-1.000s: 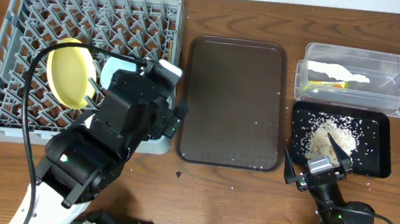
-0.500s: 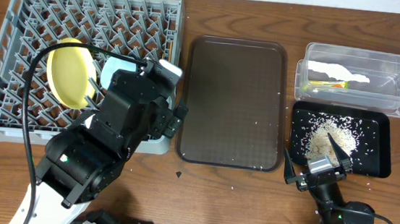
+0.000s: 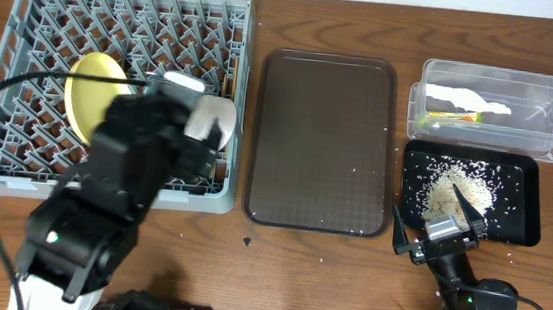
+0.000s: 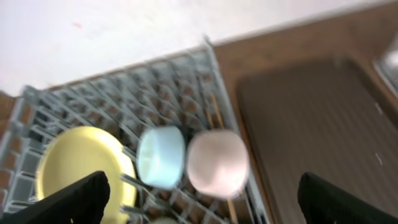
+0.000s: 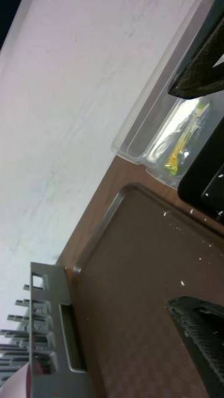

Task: Sort waste into correct bins and load items into the dishwasher

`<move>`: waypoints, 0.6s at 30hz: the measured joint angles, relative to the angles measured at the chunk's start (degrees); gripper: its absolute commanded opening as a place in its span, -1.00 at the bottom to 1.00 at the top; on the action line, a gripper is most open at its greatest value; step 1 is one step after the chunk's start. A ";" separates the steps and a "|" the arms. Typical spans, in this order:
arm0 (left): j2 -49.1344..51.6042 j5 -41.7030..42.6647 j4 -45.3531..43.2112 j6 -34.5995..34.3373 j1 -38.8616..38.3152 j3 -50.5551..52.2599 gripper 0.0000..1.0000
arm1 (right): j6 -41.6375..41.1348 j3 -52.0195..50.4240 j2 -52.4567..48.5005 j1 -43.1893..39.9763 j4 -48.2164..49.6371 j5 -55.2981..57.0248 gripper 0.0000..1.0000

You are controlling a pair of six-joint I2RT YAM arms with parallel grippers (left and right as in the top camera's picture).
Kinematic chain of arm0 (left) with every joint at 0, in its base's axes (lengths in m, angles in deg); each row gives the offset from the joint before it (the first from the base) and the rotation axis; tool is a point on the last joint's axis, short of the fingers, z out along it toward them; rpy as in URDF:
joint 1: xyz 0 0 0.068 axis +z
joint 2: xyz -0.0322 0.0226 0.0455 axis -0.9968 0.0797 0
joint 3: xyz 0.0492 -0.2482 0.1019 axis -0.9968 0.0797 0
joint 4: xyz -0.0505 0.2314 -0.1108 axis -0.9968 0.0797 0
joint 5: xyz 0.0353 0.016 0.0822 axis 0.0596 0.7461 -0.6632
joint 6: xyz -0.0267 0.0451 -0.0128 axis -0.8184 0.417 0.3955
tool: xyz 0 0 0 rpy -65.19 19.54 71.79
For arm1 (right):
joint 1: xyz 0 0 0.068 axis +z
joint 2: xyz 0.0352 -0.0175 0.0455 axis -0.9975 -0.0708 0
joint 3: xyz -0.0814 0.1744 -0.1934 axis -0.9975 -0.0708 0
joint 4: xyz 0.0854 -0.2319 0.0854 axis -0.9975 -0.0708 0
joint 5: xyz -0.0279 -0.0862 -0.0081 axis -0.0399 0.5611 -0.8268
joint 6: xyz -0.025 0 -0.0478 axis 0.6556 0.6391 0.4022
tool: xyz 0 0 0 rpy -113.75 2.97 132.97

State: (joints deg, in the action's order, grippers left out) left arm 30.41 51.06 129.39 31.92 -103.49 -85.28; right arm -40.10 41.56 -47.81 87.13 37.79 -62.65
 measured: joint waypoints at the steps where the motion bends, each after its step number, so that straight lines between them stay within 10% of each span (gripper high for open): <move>1: -1.51 1.18 -3.10 -0.02 2.08 2.23 0.93 | 0.00 0.00 0.00 0.00 0.00 -0.04 0.99; 18: -34.32 5.66 -34.58 -3.02 15.54 43.80 0.93 | 0.00 -0.02 0.02 0.00 0.00 -0.15 0.99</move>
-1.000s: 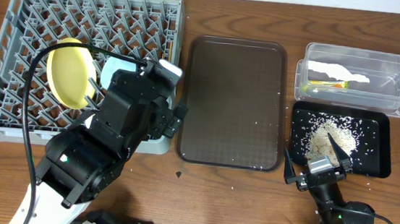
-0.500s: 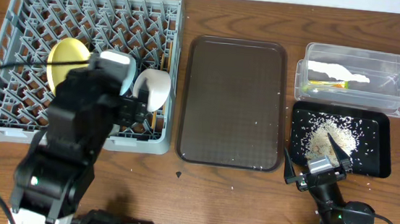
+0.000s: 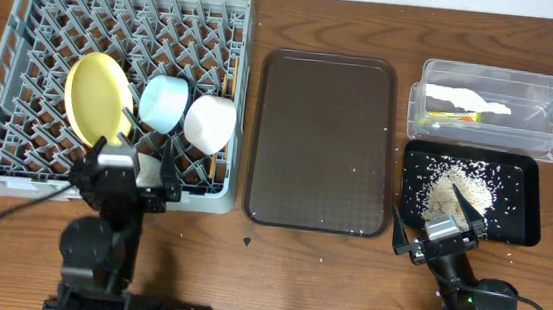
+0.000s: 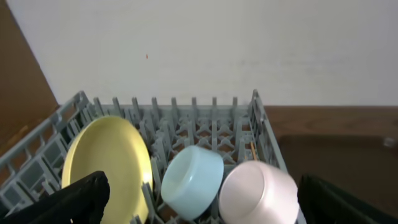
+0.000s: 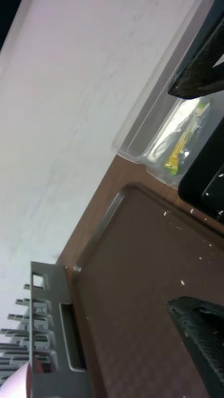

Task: Sort waste into correct bins and load items into the dishwasher

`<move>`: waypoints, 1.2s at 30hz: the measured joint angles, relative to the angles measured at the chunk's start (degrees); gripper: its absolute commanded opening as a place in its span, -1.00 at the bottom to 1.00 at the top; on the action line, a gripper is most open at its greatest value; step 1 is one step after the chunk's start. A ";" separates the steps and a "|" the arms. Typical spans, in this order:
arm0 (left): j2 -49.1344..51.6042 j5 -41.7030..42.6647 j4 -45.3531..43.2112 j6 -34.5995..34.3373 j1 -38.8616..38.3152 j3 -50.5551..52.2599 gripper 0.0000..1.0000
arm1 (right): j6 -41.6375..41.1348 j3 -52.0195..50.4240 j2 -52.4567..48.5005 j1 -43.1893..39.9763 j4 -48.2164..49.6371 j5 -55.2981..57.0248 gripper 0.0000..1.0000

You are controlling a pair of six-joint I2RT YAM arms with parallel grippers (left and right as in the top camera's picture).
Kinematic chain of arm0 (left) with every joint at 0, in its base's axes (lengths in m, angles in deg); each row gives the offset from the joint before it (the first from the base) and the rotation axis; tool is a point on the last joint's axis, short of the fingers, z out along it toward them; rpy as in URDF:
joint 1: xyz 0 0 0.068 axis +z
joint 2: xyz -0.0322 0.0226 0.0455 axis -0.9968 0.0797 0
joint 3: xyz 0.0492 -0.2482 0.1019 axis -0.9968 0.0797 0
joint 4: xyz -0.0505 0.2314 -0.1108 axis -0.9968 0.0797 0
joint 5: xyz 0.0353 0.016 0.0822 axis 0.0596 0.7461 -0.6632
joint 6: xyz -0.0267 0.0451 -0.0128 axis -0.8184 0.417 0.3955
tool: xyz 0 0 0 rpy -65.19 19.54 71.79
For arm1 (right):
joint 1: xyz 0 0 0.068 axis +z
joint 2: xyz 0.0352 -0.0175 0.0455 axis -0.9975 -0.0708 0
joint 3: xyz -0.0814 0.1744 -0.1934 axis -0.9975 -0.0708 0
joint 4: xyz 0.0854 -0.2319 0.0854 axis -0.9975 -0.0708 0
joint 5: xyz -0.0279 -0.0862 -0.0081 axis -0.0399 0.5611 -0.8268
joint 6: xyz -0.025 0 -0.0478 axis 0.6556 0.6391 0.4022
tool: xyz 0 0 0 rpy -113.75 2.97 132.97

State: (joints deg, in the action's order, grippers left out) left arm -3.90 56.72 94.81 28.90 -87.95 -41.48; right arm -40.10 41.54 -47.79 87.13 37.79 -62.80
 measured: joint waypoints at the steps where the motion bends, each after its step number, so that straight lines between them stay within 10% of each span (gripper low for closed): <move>1: -1.81 0.02 -1.73 -0.17 0.11 2.14 0.93 | 0.00 0.00 0.00 0.00 0.00 0.00 0.99; 15: -18.03 -0.04 -14.67 -1.05 0.85 22.49 0.93 | 0.00 0.00 0.00 0.00 0.00 0.02 0.98; 36: -18.23 1.07 -5.20 -1.07 0.98 23.43 0.93 | 0.00 0.00 0.00 0.00 0.02 0.00 0.98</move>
